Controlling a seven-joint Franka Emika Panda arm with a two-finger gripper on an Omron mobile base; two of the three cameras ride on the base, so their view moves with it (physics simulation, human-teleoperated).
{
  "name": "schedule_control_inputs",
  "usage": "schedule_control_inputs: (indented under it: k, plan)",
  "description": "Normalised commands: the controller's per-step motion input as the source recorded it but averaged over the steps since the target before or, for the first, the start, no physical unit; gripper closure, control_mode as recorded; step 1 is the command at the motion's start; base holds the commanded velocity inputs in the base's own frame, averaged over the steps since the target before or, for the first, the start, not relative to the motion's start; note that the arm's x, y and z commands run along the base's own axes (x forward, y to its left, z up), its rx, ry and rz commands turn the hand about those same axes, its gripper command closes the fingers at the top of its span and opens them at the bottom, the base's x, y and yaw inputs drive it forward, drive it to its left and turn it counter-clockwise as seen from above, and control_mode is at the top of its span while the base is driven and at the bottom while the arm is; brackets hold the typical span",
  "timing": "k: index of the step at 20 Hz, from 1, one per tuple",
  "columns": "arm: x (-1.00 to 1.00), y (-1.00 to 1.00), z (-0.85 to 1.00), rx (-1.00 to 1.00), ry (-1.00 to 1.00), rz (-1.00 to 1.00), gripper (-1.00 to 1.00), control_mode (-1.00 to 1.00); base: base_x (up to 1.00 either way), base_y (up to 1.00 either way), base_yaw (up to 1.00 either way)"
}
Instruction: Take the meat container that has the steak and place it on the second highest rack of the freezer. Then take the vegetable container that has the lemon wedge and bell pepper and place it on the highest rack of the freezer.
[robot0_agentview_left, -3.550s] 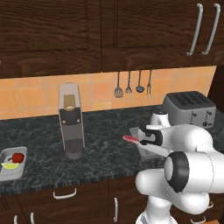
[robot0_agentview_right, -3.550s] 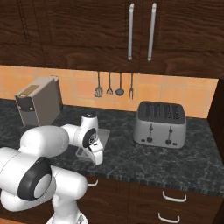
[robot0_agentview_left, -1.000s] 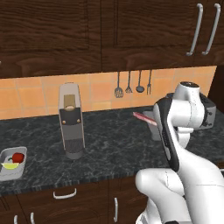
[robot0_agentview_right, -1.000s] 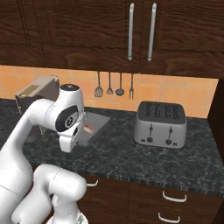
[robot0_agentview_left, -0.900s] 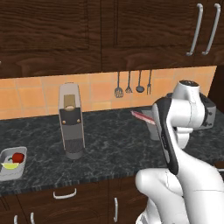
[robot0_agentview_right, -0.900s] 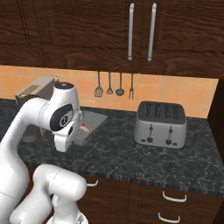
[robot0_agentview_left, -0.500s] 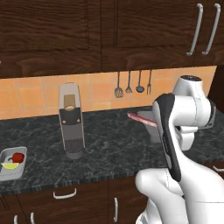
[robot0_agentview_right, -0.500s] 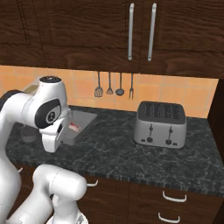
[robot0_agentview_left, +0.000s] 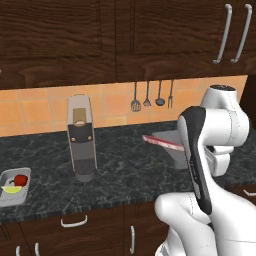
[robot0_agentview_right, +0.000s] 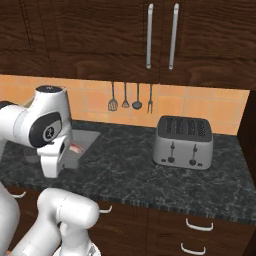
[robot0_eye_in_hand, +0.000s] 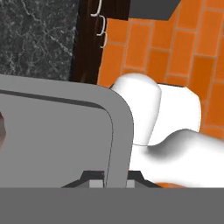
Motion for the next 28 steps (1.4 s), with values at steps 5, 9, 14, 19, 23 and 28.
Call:
schedule_control_inputs:
  k: [5,9,14,19,23,28]
  plan:
    - [0.0,0.04,0.14,0.0,-0.03,-0.01,1.0,-1.0,0.0,0.0,0.0]
    - [-0.04,0.03,0.48,0.0,-0.12,0.0,1.0,-1.0,0.0,0.0,0.0]
    - [-0.25,0.0,0.2,0.0,-0.12,0.0,1.0,-1.0,0.0,0.0,0.0]
    - [0.0,0.0,0.0,0.0,0.0,0.0,1.0,1.0,-0.46,0.04,0.0]
    - [0.0,0.0,0.0,0.0,0.0,0.0,1.0,1.0,-0.22,0.67,-0.01]
    - [0.0,0.0,0.0,0.0,0.0,0.0,1.0,1.0,-0.11,0.98,0.44]
